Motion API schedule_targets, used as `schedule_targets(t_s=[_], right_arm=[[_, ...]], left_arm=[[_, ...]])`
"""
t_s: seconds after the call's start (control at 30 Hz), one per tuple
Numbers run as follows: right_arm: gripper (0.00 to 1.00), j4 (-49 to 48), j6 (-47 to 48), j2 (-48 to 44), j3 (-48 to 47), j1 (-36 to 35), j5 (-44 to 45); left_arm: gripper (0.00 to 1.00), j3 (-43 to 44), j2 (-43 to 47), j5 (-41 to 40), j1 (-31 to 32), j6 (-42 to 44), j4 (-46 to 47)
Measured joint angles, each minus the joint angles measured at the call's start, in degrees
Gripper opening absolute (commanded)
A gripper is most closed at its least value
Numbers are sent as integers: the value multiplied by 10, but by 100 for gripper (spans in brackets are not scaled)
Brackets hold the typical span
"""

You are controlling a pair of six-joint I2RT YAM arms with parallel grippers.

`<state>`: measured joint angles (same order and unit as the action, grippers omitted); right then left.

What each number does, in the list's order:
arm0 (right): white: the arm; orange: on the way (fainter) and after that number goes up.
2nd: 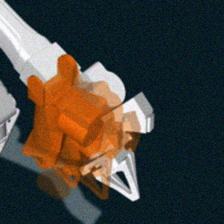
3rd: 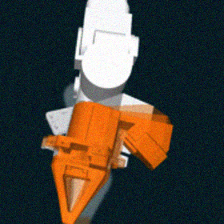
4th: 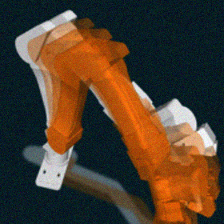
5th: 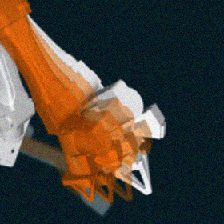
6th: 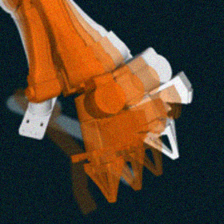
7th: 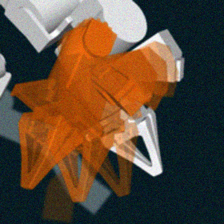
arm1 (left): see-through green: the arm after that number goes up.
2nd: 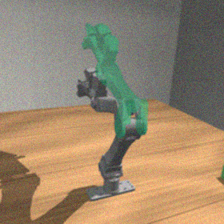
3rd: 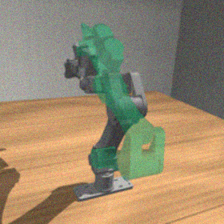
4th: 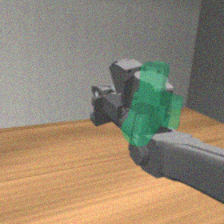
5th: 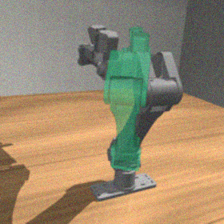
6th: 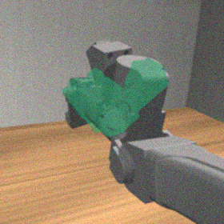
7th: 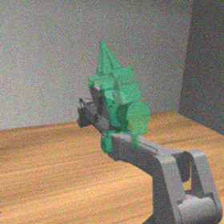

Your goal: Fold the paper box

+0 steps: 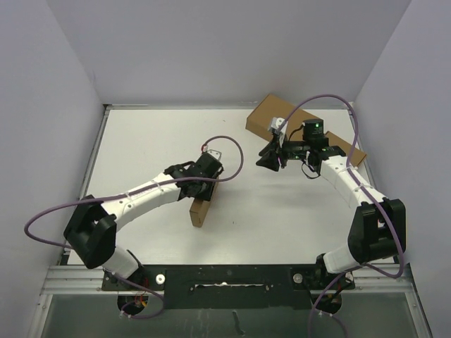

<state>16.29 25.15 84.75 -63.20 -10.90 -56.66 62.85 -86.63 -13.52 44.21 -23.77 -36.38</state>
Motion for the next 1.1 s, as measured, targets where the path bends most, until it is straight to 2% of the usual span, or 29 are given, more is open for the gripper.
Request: schedule_targets(t_s=[0.23,0.4,0.53,0.7,0.8,0.9,1.1], right_arm=[[40,0,-2,0,0,0,0],[40,-2,-2,0,0,1,-1],[40,-3,-2,0,0,5,-5],[40,-4,-4,0,0,14,-11],[40,-4,-5,0,1,22,-15],[40,-7,-8,0,3,31,-18],[40,-12,-17,0,4,49,-26]], left_arm=[[13,40,-44,-123,80,-37,-38],[16,43,-50,-143,88,-46,-39],[17,12,-18,-83,41,-36,-1],[18,-33,26,58,-110,-28,61],[18,-19,26,91,-165,-19,77],[18,39,4,84,-169,6,65],[19,203,-123,5,-142,57,46]])
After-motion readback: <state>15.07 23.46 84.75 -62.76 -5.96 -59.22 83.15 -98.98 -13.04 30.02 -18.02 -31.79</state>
